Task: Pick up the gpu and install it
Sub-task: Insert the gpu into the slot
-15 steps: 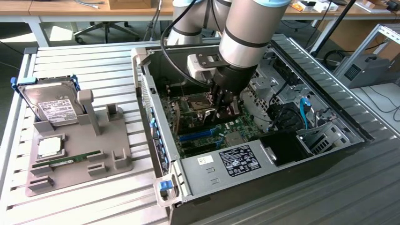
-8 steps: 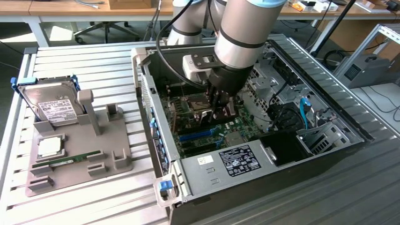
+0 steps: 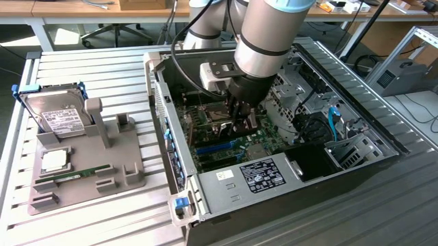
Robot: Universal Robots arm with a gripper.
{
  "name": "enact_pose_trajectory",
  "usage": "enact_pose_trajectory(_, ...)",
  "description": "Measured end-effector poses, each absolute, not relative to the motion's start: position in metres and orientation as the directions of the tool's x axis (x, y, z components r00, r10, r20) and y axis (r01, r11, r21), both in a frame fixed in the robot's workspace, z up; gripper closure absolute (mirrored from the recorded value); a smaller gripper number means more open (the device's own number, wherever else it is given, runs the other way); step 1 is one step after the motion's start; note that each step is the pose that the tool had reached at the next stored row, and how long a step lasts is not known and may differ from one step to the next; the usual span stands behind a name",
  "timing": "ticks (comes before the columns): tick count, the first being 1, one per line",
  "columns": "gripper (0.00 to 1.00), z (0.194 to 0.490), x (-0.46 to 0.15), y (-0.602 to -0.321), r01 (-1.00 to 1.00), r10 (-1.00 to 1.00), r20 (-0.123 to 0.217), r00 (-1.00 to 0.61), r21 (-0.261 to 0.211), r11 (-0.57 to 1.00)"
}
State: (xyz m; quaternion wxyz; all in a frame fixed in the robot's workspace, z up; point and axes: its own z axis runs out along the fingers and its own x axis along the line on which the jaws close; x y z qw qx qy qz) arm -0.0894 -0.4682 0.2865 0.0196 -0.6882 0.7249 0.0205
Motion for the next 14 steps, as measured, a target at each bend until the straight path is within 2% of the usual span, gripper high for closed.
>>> enact_pose_trajectory(14,0.73,0.2798,-0.0924,-0.4686,-0.999,-0.997,-0.056,-0.052,0.003,0.052)
